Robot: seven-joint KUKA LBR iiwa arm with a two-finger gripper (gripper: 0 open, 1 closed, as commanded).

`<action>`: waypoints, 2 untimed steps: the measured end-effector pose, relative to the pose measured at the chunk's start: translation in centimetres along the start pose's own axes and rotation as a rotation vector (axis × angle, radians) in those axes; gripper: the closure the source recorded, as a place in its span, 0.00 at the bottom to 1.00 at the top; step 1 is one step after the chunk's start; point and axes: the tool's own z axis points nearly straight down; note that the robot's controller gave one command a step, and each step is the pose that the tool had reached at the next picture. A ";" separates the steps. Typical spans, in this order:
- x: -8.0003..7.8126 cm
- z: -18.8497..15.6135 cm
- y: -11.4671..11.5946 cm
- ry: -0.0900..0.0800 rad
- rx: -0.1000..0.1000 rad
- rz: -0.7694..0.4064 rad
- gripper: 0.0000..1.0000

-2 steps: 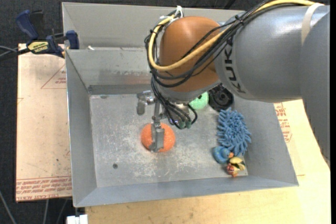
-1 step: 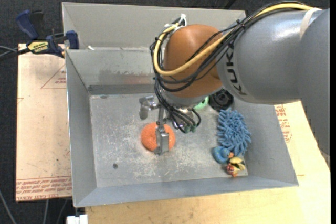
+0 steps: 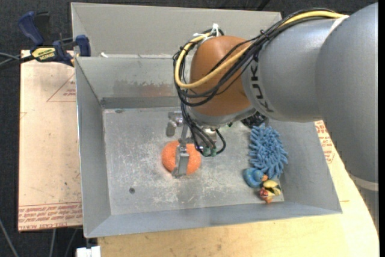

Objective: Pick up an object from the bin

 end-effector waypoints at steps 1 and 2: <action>-0.3 2.5 -1.2 0.003 0.001 -0.013 0.00; 0.4 6.4 -5.1 -0.009 -0.004 -0.239 1.00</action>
Offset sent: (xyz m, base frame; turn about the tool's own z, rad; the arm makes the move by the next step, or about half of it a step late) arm -0.0077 -0.0535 -0.0673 -0.2402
